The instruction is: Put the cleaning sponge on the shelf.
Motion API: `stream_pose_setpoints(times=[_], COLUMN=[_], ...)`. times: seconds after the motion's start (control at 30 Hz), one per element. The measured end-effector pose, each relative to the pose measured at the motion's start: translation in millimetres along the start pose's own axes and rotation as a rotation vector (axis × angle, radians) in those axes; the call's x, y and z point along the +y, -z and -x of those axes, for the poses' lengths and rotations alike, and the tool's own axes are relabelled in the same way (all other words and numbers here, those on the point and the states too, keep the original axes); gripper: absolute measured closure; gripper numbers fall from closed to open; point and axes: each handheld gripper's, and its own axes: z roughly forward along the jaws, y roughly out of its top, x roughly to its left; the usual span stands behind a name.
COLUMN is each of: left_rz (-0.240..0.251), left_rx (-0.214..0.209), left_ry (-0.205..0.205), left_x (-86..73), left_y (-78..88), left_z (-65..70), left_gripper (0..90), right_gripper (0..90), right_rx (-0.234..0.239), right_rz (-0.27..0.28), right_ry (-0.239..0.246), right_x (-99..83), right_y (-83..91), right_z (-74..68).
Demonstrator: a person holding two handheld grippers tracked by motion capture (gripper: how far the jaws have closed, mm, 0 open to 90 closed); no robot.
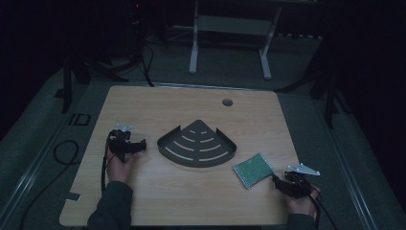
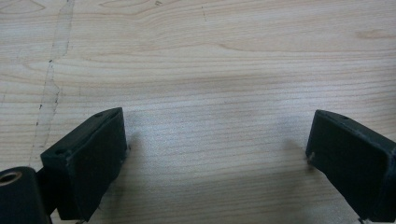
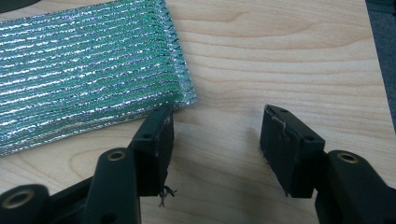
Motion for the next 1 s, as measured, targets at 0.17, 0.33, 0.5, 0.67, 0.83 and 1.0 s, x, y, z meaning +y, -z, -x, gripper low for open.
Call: stream_pose_setpoints(times=[0.17, 0.33, 0.5, 0.67, 0.83, 1.0], left_rz=[0.000, 0.000, 0.000, 0.000, 0.001, 0.000], left_rx=[0.001, 0.002, 0.001, 0.002, 0.004, 0.004], left_ry=[0.001, 0.001, 0.001, 0.002, 0.005, 0.006], left_x=[0.1, 0.0, 0.0, 0.0, 0.0, 0.0], left_y=[-0.1, -0.1, 0.0, 0.0, -0.1, -0.1], left_z=[0.1, 0.2, 0.2, 0.4, 0.9, 1.2], left_gripper=[5.3, 5.3, 5.3, 5.3, 5.3, 5.3], right_gripper=[55.0, 65.1, 75.4, 87.4, 89.5, 88.6], right_rx=[0.017, 0.044, 0.078, 0.089, 0.105, 0.136], right_rz=[0.046, 0.090, 0.096, 0.082, 0.052, 0.042], right_ry=[-0.029, -0.001, 0.057, 0.112, 0.140, 0.179], right_x=[1.9, 7.7, 13.2, 15.9, 15.1, 15.0], right_y=[10.6, 23.7, 30.0, 30.4, 24.5, 21.2], right_z=[1.9, -6.5, -24.4, -40.6, -51.3, -64.4])
